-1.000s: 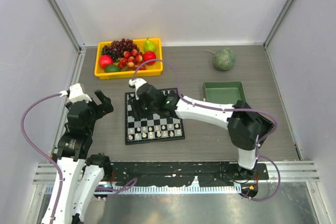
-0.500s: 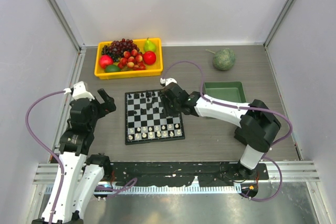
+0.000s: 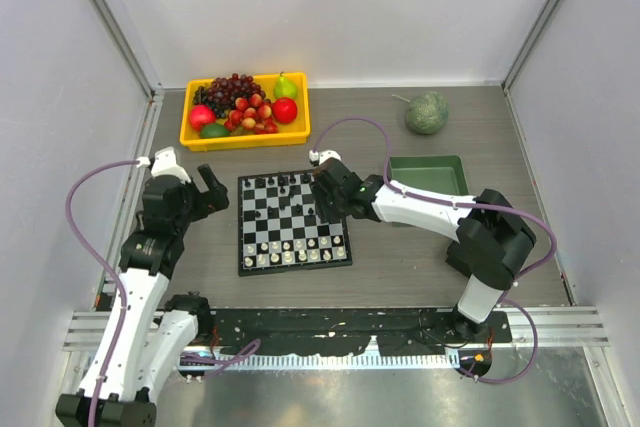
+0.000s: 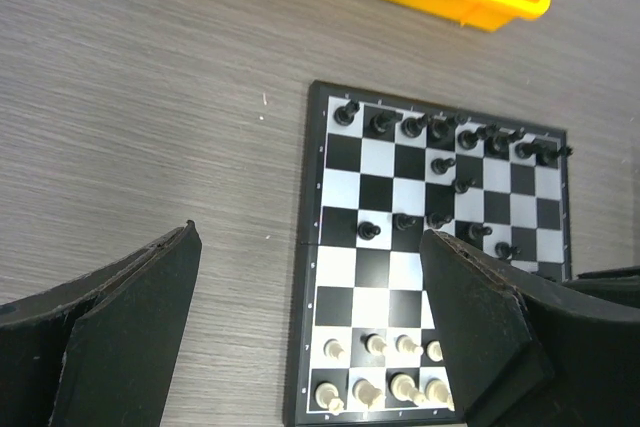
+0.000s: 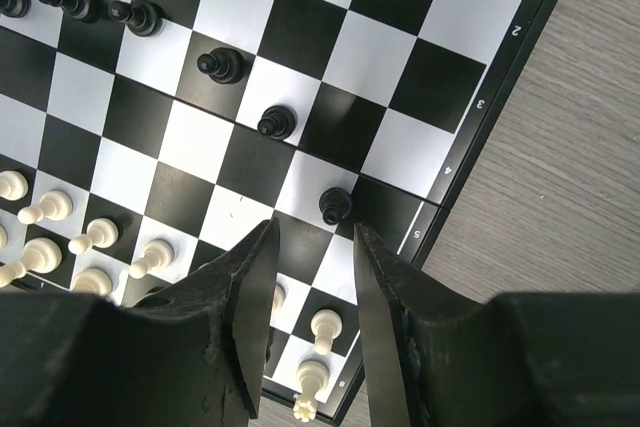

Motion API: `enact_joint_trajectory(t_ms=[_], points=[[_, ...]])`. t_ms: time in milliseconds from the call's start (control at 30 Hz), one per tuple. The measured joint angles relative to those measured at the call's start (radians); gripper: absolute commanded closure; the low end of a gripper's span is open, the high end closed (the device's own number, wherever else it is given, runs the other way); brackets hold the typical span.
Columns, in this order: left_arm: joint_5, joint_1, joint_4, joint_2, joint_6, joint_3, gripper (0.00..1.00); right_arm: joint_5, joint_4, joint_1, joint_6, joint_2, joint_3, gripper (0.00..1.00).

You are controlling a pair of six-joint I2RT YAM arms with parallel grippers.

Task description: Set up the chess pieces on the board

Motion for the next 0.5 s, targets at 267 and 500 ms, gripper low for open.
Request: enact_joint_trajectory(t_ms=[267,500], points=[[0.046,0.000,-0.030,0.155,0.039,0.039,0.01,0.000,-0.008,-0.049,-0.015,-0.010,0.021,0.58],[0.045,0.000,-0.076,0.190,0.037,0.151,0.01,-0.007,-0.045,-0.134,-0.023,-0.049,0.157,0.37]])
